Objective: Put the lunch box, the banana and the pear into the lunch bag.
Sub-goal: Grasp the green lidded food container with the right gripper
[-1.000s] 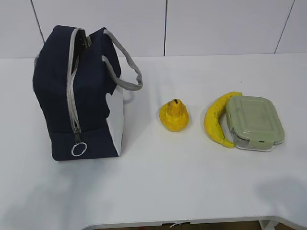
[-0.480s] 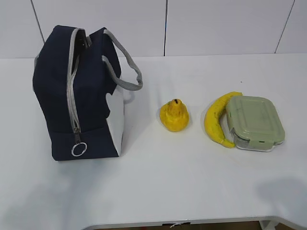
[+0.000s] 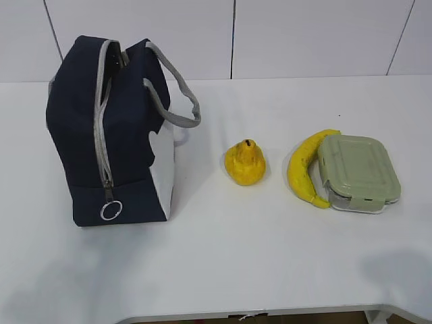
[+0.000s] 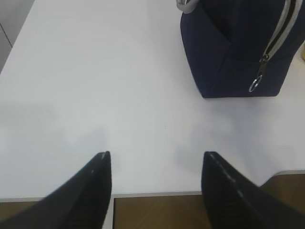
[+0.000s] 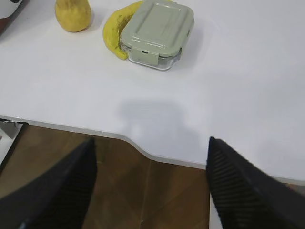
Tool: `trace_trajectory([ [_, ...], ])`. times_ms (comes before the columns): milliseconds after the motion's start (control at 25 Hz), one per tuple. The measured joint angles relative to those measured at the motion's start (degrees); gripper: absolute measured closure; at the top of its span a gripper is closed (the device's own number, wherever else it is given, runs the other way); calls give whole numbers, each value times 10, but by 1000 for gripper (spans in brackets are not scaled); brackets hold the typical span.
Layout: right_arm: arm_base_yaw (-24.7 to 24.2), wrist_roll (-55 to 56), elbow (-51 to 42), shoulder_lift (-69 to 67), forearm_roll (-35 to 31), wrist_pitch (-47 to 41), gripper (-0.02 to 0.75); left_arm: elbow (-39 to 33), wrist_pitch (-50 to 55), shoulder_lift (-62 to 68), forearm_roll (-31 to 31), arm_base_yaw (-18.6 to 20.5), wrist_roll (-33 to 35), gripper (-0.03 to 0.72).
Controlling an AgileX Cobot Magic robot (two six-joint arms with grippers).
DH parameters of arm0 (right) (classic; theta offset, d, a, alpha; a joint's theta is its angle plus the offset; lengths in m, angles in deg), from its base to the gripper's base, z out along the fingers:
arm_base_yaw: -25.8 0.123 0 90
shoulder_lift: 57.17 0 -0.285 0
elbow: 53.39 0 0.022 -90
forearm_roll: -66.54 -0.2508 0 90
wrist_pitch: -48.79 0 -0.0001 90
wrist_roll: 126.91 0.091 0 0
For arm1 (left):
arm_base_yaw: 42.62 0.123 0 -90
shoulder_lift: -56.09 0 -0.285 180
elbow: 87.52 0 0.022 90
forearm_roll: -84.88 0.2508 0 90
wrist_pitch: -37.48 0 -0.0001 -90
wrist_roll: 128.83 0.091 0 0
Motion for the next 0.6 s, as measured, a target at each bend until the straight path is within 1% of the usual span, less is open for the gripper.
trace_trajectory([
  [440, 0, 5, 0, -3, 1, 0, 152, 0, 0, 0, 0, 0, 0, 257],
  [600, 0, 6, 11, -75, -11, 3, 151, 0, 0, 0, 0, 0, 0, 257],
])
